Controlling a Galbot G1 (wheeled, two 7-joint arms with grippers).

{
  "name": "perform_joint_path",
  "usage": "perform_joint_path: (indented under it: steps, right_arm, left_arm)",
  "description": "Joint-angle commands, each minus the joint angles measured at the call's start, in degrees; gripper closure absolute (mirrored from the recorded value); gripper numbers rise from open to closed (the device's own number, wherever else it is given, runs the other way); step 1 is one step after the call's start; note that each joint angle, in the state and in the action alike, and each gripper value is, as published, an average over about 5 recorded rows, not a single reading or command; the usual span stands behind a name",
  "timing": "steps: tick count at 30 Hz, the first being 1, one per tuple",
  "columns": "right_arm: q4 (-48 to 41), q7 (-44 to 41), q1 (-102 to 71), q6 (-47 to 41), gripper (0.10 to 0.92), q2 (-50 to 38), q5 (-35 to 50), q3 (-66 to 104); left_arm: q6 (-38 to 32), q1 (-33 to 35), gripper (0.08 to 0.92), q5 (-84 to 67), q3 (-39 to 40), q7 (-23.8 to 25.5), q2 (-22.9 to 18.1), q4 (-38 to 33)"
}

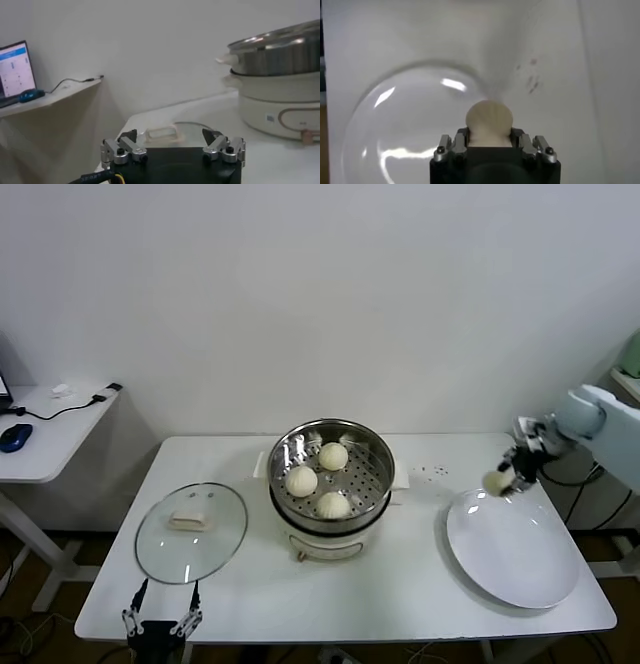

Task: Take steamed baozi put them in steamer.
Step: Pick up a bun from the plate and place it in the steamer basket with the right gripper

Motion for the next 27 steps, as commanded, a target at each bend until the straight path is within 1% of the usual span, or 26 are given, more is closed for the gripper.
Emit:
perform_joint_path:
  steps: [1,5,9,16,27]
  right_arm:
    - [0.96,1.81,27.21,-5.69,0.474,17.93,26.74,-24.85]
    - [1.29,2.69,29.92,-6.86,0.472,23.57,32.89,-28.98]
    - [3.06,3.71,30.16,-7.95,0.471,27.37,34.78,-31.31]
    - [5.11,6.53,26.64,-9.66,0.466,31.81,34.73,-33.58]
    - [2.36,8.31,19.35,-9.92,0.465,36.57,33.25,-35.46]
  left_arm:
    - [-0.57,-0.19,0.177,-0.22,0.75,-0.48,0.49,-1.16]
    - [-0.62,-0.09,0.177,-0.12,1.4,-0.33,1.07,-1.58]
    - [-0.56,-0.01,0.177,0.1,2.56,-0.25,1.38,-2.02]
    - [-0.69,0.44,0.177,0.02,3.17,-0.14,1.66,-2.41]
    - [-1.06,1.01,0.177,-0.6,2.12,0.32,2.24,-2.26]
